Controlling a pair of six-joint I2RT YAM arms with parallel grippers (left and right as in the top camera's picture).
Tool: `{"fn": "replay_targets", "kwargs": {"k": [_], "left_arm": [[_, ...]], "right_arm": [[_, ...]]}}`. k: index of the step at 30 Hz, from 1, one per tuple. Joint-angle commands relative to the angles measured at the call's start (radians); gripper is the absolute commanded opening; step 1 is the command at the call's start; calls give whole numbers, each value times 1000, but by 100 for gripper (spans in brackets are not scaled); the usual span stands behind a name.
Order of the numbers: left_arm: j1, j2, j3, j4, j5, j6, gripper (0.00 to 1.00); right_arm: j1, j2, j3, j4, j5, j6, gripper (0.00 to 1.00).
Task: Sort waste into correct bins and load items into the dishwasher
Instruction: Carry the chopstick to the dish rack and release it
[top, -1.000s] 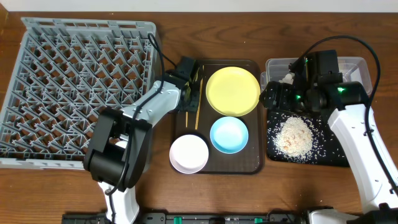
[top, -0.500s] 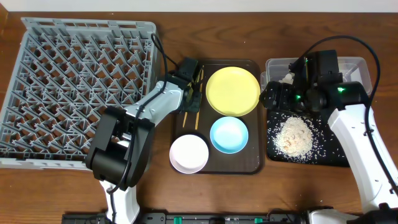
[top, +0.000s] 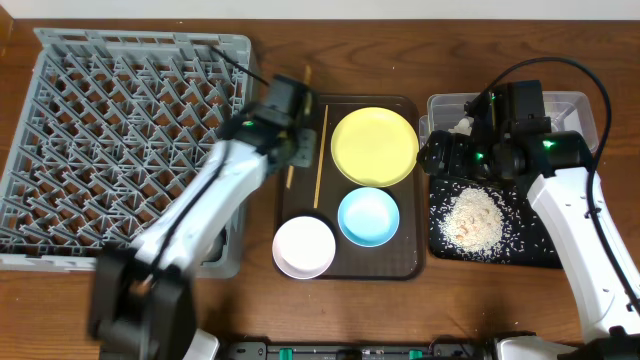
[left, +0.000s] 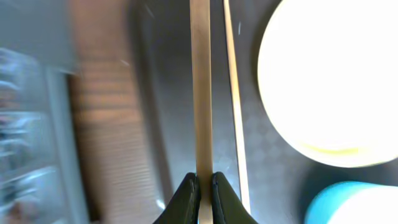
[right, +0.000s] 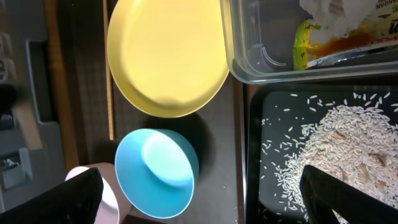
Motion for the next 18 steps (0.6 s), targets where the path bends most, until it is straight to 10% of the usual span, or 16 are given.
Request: {"fn": "replay_targets", "kwargs": {"k": [1, 15, 18], "left_arm": [[42, -91, 15, -42, -103, 26, 8], [207, -63, -20, -123, -277, 108, 8], [207, -60, -20, -122, -277, 108, 24]], "right_arm": [[11, -2, 5, 2, 3, -15, 99], [11, -2, 5, 2, 3, -15, 99], [11, -2, 5, 2, 3, -15, 99]]}}
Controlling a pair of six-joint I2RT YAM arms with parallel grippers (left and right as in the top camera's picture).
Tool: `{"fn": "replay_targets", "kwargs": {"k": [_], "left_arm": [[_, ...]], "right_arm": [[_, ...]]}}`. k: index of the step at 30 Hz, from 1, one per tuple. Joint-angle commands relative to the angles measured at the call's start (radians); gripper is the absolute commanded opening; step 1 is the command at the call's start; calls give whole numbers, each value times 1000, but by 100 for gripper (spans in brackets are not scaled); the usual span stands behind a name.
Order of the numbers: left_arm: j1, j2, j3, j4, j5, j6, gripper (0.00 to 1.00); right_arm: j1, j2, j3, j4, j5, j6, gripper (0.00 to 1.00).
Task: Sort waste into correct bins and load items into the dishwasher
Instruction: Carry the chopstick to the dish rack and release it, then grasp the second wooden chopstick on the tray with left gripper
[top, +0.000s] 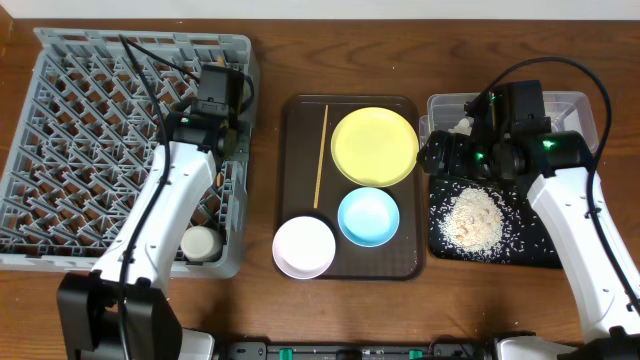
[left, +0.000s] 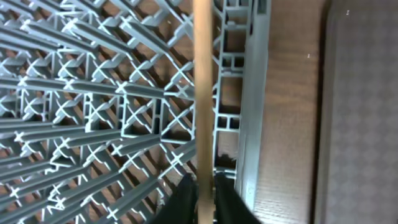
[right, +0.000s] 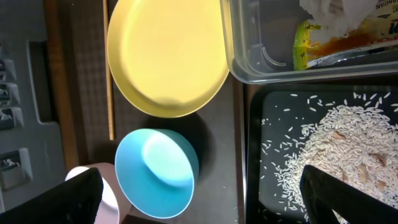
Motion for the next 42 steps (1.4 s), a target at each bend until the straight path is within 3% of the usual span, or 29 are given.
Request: {"fn": "replay_targets", "kwargs": {"k": [1, 5, 9, 12, 22, 40, 42], "left_arm": [[3, 3, -11, -3, -20, 6, 29], [0, -3, -2, -12, 37, 5, 40], [-32, -27, 15, -1, 307, 5, 43], [-86, -20, 8, 24, 404, -23, 43], [-282, 169, -11, 69, 310, -44, 46], [-294, 413, -11, 136, 343, -66, 46], [-294, 436, -11, 138, 343, -60, 42]], "right_arm": [[11, -2, 5, 2, 3, -15, 99], [11, -2, 5, 2, 3, -15, 99], [11, -2, 5, 2, 3, -15, 99], [11, -2, 5, 2, 3, -15, 99], [11, -2, 5, 2, 3, -15, 99], [11, -2, 5, 2, 3, -15, 99], [11, -2, 5, 2, 3, -15, 99]]}}
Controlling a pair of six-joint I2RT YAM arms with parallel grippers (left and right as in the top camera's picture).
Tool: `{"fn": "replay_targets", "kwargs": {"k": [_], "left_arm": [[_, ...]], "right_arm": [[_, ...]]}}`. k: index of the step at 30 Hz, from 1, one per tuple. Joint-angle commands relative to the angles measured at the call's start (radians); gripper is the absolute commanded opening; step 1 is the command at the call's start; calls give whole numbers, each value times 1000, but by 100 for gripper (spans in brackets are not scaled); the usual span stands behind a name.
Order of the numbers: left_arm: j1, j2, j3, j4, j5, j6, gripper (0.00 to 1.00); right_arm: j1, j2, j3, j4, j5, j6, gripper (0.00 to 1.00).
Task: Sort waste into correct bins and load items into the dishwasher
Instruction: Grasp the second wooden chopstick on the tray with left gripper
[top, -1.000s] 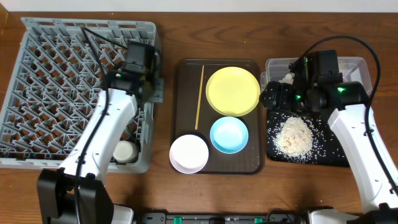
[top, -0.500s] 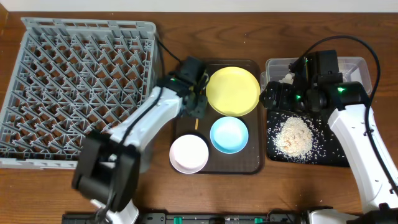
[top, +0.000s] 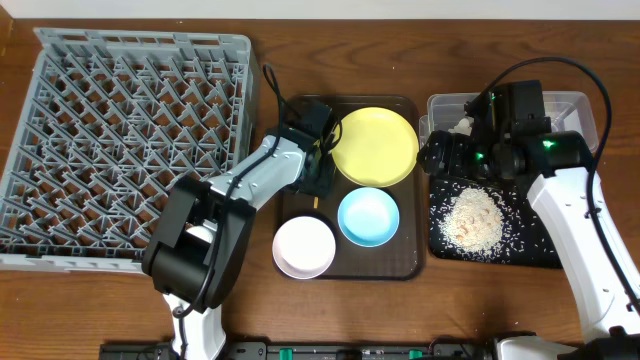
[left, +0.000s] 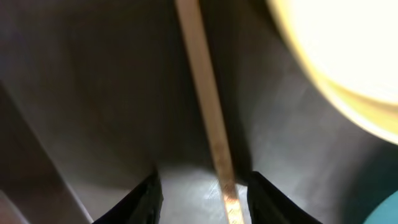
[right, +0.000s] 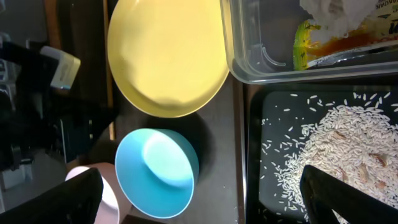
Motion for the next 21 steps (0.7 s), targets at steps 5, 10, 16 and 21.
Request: {"fn": "replay_targets", "kwargs": {"k": [5, 10, 16, 21], "left_arm": [[0, 53, -4, -10, -6, 1, 8], [23, -23, 37, -79, -74, -24, 8], [111, -217, 57, -134, -74, -18, 8], [199, -344, 57, -185, -138, 56, 8]], "right_arm": [[11, -2, 5, 2, 3, -15, 99], [11, -2, 5, 2, 3, -15, 99], [11, -2, 5, 2, 3, -15, 99], [11, -2, 5, 2, 3, -15, 99]]}}
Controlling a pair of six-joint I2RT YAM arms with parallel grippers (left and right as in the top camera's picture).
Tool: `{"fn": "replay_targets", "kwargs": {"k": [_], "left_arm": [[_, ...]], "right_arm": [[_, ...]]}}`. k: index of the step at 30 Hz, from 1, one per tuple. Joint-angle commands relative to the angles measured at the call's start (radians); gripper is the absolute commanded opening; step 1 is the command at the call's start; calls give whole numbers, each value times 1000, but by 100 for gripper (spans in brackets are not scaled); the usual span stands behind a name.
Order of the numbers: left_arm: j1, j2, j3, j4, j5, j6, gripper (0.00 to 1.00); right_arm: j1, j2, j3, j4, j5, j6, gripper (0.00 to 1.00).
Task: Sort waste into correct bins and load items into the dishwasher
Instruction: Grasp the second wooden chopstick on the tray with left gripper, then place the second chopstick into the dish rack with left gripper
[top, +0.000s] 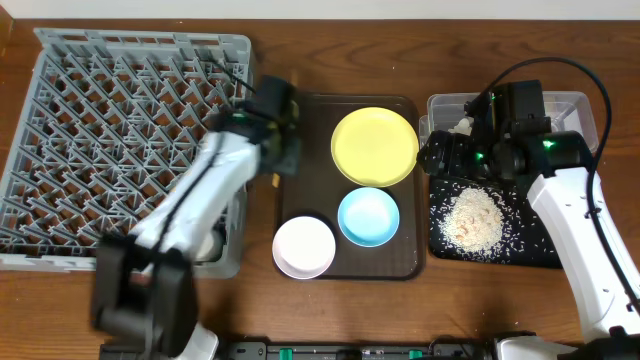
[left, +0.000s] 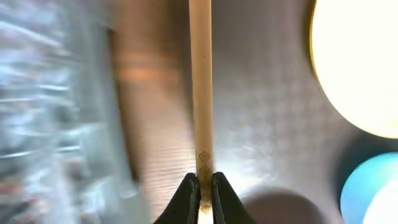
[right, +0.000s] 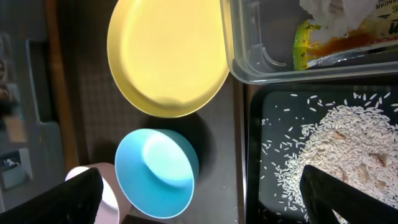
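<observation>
My left gripper (left: 202, 186) is shut on a wooden chopstick (left: 200, 93), held above the left edge of the brown tray (top: 308, 135), next to the grey dishwasher rack (top: 120, 120). In the overhead view the left gripper (top: 277, 160) is motion-blurred, and only an end of the chopstick (top: 272, 181) shows. A yellow plate (top: 375, 145), a blue bowl (top: 368, 216) and a white bowl (top: 304, 246) sit on the tray. My right gripper (top: 437, 157) hangs open and empty between the tray and the bins.
A black bin (top: 440, 250) at the right holds a heap of rice (top: 472, 217). Behind it, a clear bin (right: 267, 62) contains a crumpled wrapper (right: 329, 28). In the left wrist view the rack (left: 50, 112) is only a blur.
My left gripper was open around the chopstick lying in the tray. Now it is shut on that chopstick, further left at the tray's edge by the rack. The right arm has not moved.
First my left gripper held one chopstick over the tray's left edge while a second lay in the tray. Then it held that chopstick over the rack. Later it was back in the tray, open around the second chopstick, which it now holds.
</observation>
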Motion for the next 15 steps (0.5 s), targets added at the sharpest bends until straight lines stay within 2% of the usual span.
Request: {"fn": "replay_targets", "kwargs": {"k": [1, 6, 12, 13, 14, 15], "left_arm": [[51, -58, 16, -32, -108, 42, 8], [127, -55, 9, -51, -161, 142, 8], [173, -14, 4, -51, -166, 152, 11], [175, -14, 4, -51, -170, 152, 23], [175, -15, 5, -51, -174, 152, 41], [175, -19, 8, -52, -173, 151, 46]], "right_arm": [[11, -2, 5, 2, 3, -15, 99], [11, -2, 5, 2, 3, -15, 99], [11, -2, 5, 2, 3, -15, 99], [11, -2, 5, 2, 3, -15, 99], [11, -2, 5, 2, 3, -15, 99], [11, -2, 5, 2, 3, -15, 99]]}}
